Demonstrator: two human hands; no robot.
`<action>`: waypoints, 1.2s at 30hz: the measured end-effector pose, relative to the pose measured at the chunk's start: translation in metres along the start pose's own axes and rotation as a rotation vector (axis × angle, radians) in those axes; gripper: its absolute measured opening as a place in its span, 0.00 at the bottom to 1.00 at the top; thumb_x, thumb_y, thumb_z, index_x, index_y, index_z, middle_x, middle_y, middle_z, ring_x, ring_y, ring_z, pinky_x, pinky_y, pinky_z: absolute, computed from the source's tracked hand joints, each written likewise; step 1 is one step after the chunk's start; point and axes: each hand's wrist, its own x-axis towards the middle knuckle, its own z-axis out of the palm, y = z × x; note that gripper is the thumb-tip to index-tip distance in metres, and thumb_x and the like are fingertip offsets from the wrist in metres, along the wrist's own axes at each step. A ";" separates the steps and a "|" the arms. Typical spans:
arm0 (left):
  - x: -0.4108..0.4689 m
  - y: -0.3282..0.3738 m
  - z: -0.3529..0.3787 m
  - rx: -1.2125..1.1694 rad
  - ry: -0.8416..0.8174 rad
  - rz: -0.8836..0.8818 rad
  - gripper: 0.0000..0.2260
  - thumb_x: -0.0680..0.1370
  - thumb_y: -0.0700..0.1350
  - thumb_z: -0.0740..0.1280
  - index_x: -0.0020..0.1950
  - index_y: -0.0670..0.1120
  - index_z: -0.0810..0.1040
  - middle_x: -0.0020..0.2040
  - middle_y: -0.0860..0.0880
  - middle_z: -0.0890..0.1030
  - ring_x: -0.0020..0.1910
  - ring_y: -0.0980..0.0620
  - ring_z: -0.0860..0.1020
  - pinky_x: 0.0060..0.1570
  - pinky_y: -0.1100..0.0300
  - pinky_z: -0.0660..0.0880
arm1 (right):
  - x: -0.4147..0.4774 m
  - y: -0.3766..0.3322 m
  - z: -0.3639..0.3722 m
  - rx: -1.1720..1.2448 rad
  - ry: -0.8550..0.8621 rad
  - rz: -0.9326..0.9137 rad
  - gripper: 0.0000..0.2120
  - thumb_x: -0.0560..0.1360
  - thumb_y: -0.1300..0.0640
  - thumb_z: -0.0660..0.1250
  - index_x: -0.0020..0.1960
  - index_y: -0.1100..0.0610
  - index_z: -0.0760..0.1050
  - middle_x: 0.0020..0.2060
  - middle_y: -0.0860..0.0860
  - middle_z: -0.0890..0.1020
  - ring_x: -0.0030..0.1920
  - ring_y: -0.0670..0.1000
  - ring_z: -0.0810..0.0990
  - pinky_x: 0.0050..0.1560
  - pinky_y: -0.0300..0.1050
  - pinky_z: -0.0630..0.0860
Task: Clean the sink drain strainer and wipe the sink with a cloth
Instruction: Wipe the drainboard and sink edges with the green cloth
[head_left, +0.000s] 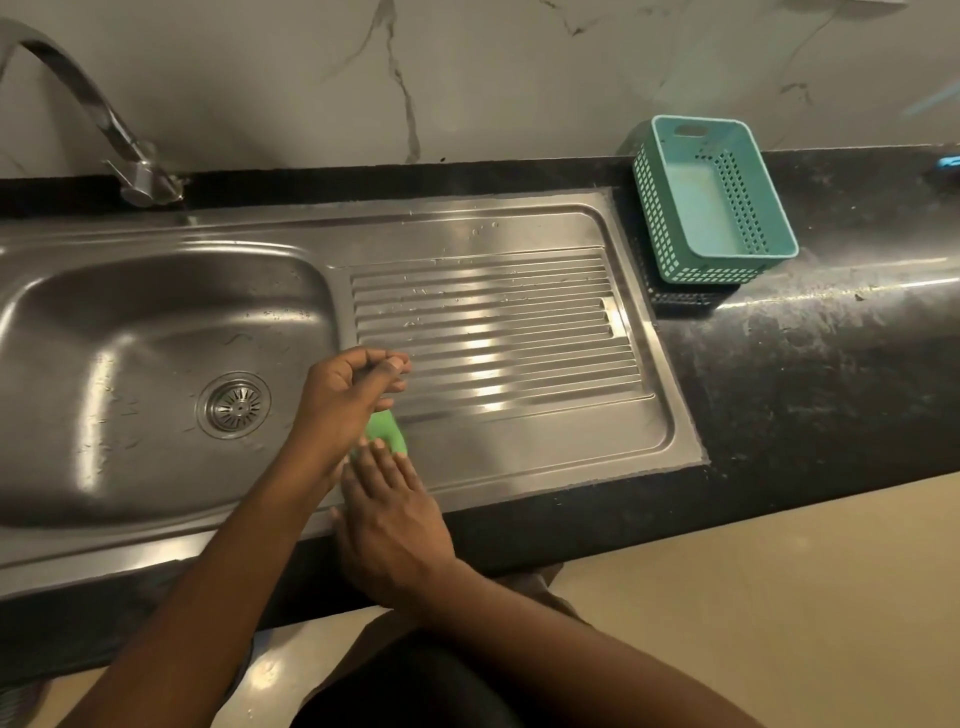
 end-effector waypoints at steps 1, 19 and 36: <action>0.000 0.001 0.002 0.010 -0.006 0.002 0.06 0.83 0.44 0.69 0.55 0.49 0.86 0.54 0.48 0.89 0.56 0.48 0.87 0.57 0.51 0.81 | 0.001 0.006 -0.005 -0.029 -0.007 -0.060 0.30 0.87 0.43 0.45 0.85 0.56 0.51 0.84 0.56 0.50 0.84 0.55 0.44 0.84 0.57 0.45; 0.019 0.011 0.045 0.035 -0.098 0.048 0.07 0.82 0.48 0.70 0.56 0.51 0.87 0.54 0.51 0.89 0.54 0.50 0.87 0.59 0.47 0.82 | -0.141 0.267 -0.099 -0.422 0.108 0.461 0.29 0.87 0.43 0.38 0.85 0.55 0.47 0.84 0.51 0.51 0.84 0.50 0.44 0.84 0.56 0.43; 0.019 0.032 0.027 -0.010 0.002 0.046 0.06 0.83 0.45 0.70 0.56 0.48 0.86 0.53 0.48 0.89 0.56 0.45 0.87 0.57 0.50 0.81 | -0.119 0.249 -0.099 -0.158 0.205 0.504 0.29 0.87 0.45 0.44 0.85 0.53 0.45 0.84 0.49 0.48 0.84 0.49 0.45 0.84 0.52 0.45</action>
